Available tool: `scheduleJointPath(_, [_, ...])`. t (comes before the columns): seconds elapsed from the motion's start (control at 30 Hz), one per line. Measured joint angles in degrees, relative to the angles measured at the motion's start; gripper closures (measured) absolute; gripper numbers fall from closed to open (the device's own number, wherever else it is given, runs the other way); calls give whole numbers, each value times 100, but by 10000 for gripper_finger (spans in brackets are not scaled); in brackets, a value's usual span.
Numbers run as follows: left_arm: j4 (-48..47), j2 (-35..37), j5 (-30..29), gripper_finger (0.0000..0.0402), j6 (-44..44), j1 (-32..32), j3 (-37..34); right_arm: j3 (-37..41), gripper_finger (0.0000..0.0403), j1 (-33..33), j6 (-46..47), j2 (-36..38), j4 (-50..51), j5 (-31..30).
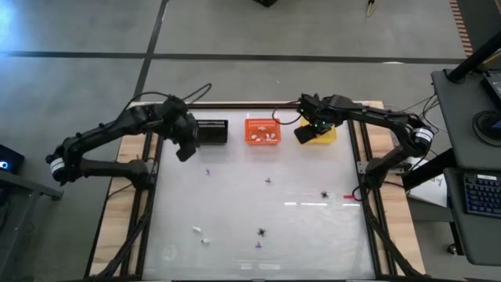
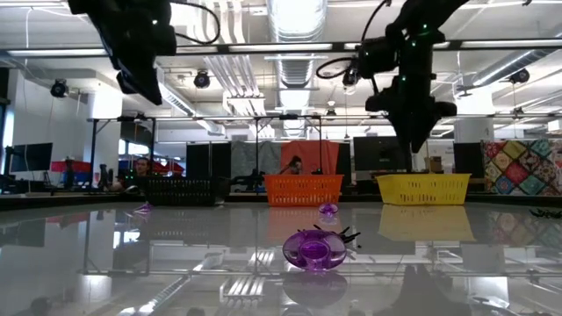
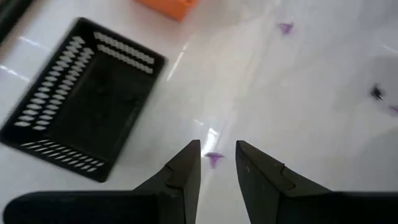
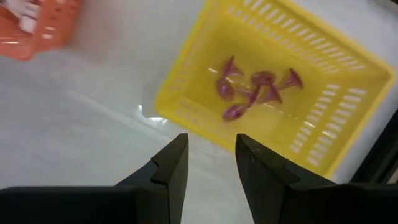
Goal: Sort Halloween decoration
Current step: Put the bottom spider toy into the black bin
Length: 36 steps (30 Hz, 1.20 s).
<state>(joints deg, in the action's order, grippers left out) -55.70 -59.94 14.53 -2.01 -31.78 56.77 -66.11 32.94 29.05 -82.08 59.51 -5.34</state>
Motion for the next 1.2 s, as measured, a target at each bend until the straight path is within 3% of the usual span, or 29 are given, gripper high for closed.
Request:
scheduleJointPath(0.23, [160,0,-16,318,336,906,-26,0,271,-530,689,137,2,-19])
scheduleJointPath(0.53, [356,-287,79,317,412,1543,-26,0,270,-1386,1717,185,25,-18])
scheduleJointPath(0.77, [813,-1110,488,311,314,2239,-26,0,270,-2084,2419,185,28,-20])
scheduleJointPath(1.0, [1219,-2081,1112,264,309,2801,-25,0,270,-2769,3062,185,34,-22])
scheduleJointPath(1.2, [1838,-2852,960,243,252,3431,141,0,269,-3232,3424,183,42,-66])
